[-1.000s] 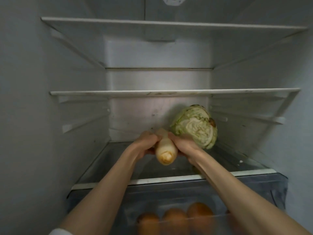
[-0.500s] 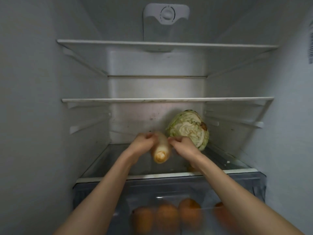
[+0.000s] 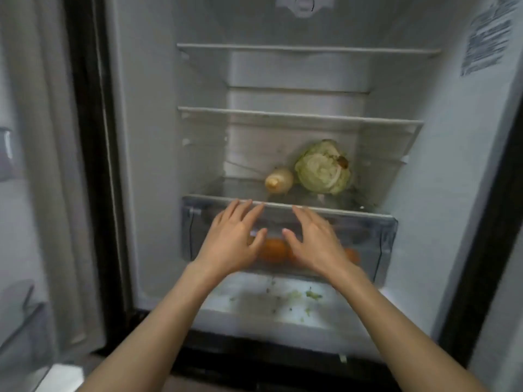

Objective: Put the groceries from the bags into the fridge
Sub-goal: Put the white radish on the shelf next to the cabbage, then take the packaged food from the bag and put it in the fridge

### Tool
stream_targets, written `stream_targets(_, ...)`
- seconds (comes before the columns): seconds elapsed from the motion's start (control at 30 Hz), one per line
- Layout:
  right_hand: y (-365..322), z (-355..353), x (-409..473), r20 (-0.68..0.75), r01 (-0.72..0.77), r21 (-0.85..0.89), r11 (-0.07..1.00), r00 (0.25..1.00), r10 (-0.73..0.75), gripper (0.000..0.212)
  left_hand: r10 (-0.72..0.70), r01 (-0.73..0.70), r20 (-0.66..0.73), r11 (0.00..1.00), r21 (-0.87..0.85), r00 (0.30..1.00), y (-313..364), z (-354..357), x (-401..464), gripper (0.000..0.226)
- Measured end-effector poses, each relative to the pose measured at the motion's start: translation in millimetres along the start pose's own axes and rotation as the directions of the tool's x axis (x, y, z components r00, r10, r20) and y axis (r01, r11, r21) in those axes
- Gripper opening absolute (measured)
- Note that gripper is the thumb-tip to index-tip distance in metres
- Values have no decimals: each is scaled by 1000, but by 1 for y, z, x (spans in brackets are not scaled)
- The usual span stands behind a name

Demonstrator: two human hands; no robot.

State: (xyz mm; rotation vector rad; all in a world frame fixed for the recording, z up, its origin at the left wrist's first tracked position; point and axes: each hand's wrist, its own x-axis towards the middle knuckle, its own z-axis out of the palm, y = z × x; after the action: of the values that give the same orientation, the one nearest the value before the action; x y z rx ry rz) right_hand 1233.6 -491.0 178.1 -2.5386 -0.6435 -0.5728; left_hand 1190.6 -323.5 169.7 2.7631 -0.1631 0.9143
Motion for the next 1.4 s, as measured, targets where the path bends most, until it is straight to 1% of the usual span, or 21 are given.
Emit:
stream_targets(0.1,-13,12,-62,65,6,69,998,998,-10,59,-83,84,84,996,-2,993,8,-3,-68,73)
stream_targets(0.17,-22,22,-106,101,-13,146,989,995,-1,58,-145,151,125,988,-42,982,13,-5,-114,60)
stream_targets(0.23,-32,36,-149,156,-28,200,979,988,-4,57,-201,210,164,977,-40,966,13,-6,-162,55)
stream_targets(0.27,-37,43,-168,186,-25,215,976,982,-16,58,-226,233,174,972,-24,959,12,-6,-185,57)
stream_targets(0.37,-58,67,-216,304,-15,212,977,951,-51,59,-312,313,196,949,24,930,5,-11,-252,71)
stream_targets(0.43,-72,83,-242,392,-8,175,985,918,-62,61,-372,375,208,927,26,905,1,-15,-296,71)
stream_targets(0.5,-93,101,-271,481,9,156,988,873,-84,61,-466,471,239,881,39,852,-4,-20,-347,71)
stream_targets(0.6,-133,130,-311,585,59,167,984,798,-147,61,-616,624,281,778,70,736,-17,-32,-424,77)
stream_targets(0.7,-185,157,-341,642,112,227,967,730,-235,60,-710,708,270,696,124,650,-41,-62,-485,78)
stream_targets(0.9,-326,196,-393,644,232,339,912,650,-405,59,-816,792,176,577,200,550,-107,-151,-589,74)
stream_targets(0.97,-376,208,-410,635,287,375,881,613,-470,59,-854,828,146,520,211,499,-131,-181,-623,62)
stream_targets(1.03,-425,221,-425,625,343,403,848,575,-529,60,-892,864,116,452,222,436,-154,-208,-656,57)
stream_targets(1.13,-494,238,-447,625,394,456,798,496,-603,60,-938,911,78,346,225,338,-180,-245,-701,58)
stream_targets(1.23,-556,252,-462,621,430,513,742,410,-667,60,-965,938,38,262,226,260,-202,-276,-741,58)
stream_targets(1.3,-593,263,-469,600,448,548,706,377,-705,59,-976,951,9,213,225,217,-219,-295,-763,57)
stream_targets(1.4,-642,282,-474,559,478,582,657,352,-751,58,-986,964,-38,152,219,165,-248,-324,-784,57)
